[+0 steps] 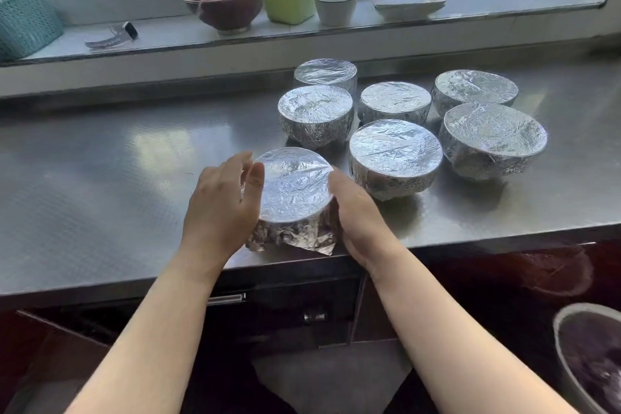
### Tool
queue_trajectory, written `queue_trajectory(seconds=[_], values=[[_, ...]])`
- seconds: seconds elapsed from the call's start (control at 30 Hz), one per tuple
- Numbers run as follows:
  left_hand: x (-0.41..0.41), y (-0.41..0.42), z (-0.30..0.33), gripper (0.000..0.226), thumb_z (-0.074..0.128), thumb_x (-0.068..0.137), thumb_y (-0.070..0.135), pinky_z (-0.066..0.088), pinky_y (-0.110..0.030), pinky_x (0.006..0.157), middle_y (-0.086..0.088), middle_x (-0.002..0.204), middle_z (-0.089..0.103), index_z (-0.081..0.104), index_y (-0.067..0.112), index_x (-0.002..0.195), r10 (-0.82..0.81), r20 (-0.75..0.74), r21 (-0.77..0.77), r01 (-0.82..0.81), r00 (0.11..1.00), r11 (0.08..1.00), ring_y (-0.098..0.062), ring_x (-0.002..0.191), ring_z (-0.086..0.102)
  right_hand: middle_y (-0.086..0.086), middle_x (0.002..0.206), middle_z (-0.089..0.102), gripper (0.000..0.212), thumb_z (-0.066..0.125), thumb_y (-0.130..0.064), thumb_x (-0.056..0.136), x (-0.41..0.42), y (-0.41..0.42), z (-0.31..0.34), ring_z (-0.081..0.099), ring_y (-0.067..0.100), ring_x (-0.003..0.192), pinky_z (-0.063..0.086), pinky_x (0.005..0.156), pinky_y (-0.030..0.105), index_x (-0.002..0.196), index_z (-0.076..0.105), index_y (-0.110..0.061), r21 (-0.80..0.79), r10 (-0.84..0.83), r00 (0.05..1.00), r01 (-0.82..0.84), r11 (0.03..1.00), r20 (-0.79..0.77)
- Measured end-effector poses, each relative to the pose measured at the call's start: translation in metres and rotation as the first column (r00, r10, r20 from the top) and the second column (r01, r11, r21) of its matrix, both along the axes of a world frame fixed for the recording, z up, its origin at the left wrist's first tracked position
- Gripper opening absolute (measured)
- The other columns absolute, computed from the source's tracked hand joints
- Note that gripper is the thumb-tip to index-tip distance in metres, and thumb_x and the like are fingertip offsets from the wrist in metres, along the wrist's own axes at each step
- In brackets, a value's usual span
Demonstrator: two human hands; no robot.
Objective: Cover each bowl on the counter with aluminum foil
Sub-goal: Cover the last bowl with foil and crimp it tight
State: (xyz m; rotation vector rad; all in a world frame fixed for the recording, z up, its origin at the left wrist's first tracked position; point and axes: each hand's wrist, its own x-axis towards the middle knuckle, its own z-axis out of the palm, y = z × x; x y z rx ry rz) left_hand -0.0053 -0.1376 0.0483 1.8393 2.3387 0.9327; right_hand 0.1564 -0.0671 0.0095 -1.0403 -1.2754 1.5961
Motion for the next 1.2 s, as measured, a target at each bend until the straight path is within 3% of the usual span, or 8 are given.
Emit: queue_trajectory(seconds=[0.13, 0.3, 0.4, 0.53, 0.7, 0.87, 1.03, 1.2], values=[[-0.003, -0.005, -0.009, 0.070, 0.019, 0.095, 0.058, 0.033, -0.040, 0.101, -0.006, 0.131, 0.059, 0.048, 0.014, 0.140, 0.015, -0.016, 0.040, -0.014, 1.000, 0.999, -0.027, 0.124, 0.041, -0.002, 0.133, 0.062, 0.075, 0.051, -0.068, 0.081, 0.006, 0.005, -0.005, 0.054, 0.014, 0.128, 0.034, 0.115, 0.045, 0.133, 0.058, -0.015, -0.045, -0.049, 0.999, 0.049, 0.998, 0.002], [-0.005, 0.011, 0.013, 0.077, 0.014, 0.092, 0.062, 0.017, -0.034, 0.116, -0.004, 0.153, 0.039, 0.043, 0.016, 0.145, -0.119, -0.102, 0.036, 0.123, 0.988, 0.992, -0.020, 0.144, 0.025, 0.001, 0.119, 0.070, 0.058, 0.037, -0.059, 0.095, 0.012, -0.006, 0.000, 0.062, 0.021, 0.118, 0.042, 0.109, 0.049, 0.119, 0.067, -0.015, -0.040, -0.063, 0.998, 0.064, 0.997, 0.018], [0.007, 0.025, 0.016, 0.072, 0.015, 0.094, 0.061, 0.011, -0.030, 0.118, 0.002, 0.158, 0.030, 0.036, 0.021, 0.150, -0.252, -0.160, -0.090, 0.240, 0.954, 0.966, -0.014, 0.148, 0.018, 0.003, 0.115, 0.072, 0.048, 0.035, -0.045, 0.103, 0.015, -0.011, -0.001, 0.065, 0.019, 0.113, 0.044, 0.106, 0.046, 0.118, 0.066, -0.013, -0.022, -0.068, 0.998, 0.068, 0.997, 0.018], [0.015, 0.031, 0.004, 0.078, 0.006, 0.089, 0.065, 0.011, -0.032, 0.121, 0.005, 0.161, 0.023, 0.026, 0.026, 0.154, -0.285, -0.197, -0.222, 0.241, 0.938, 0.945, -0.012, 0.148, 0.016, -0.004, 0.084, 0.070, 0.041, 0.035, -0.039, 0.105, 0.021, -0.017, -0.006, 0.066, 0.003, 0.066, 0.051, 0.060, 0.025, 0.113, 0.066, -0.013, 0.029, -0.102, 0.994, 0.101, 0.995, 0.037], [0.013, 0.033, 0.002, 0.085, 0.002, 0.084, 0.069, 0.013, -0.033, 0.120, 0.007, 0.161, 0.021, 0.024, 0.026, 0.154, -0.274, -0.225, -0.258, 0.215, 0.935, 0.942, -0.013, 0.149, 0.015, -0.014, 0.120, 0.064, 0.036, 0.036, -0.033, 0.105, 0.025, -0.027, 0.009, 0.055, 0.004, 0.118, 0.040, 0.109, 0.036, 0.127, 0.060, -0.020, 0.188, -0.153, 0.980, 0.127, 0.974, 0.129], [0.013, 0.033, -0.001, 0.089, 0.002, 0.080, 0.070, 0.015, -0.034, 0.120, 0.007, 0.161, 0.024, 0.028, 0.026, 0.153, -0.258, -0.241, -0.241, 0.200, 0.936, 0.950, -0.013, 0.148, 0.017, -0.013, 0.144, 0.043, 0.045, 0.042, -0.020, 0.104, 0.020, -0.035, 0.032, 0.032, -0.008, 0.133, 0.021, 0.107, 0.004, 0.148, 0.038, -0.015, 0.395, -0.238, 0.948, 0.141, 0.908, 0.210], [0.014, 0.033, -0.001, 0.087, 0.005, 0.080, 0.068, 0.017, -0.032, 0.117, 0.008, 0.160, 0.026, 0.032, 0.025, 0.151, -0.255, -0.241, -0.221, 0.203, 0.936, 0.954, -0.010, 0.147, 0.018, -0.003, 0.162, 0.015, 0.054, 0.037, -0.017, 0.104, 0.000, -0.034, 0.029, 0.009, 0.002, 0.147, 0.004, 0.116, 0.014, 0.155, 0.017, -0.013, 0.348, -0.091, 0.929, -0.042, 0.937, 0.359], [0.014, 0.034, -0.001, 0.088, 0.005, 0.078, 0.068, 0.017, -0.032, 0.115, 0.009, 0.160, 0.025, 0.032, 0.026, 0.151, -0.259, -0.247, -0.233, 0.202, 0.934, 0.951, -0.010, 0.146, 0.017, -0.007, 0.163, 0.003, 0.058, 0.035, -0.015, 0.105, -0.005, -0.038, 0.024, -0.001, -0.011, 0.136, -0.006, 0.105, 0.000, 0.155, 0.006, -0.014, 0.302, -0.104, 0.927, -0.010, 0.953, 0.360]])
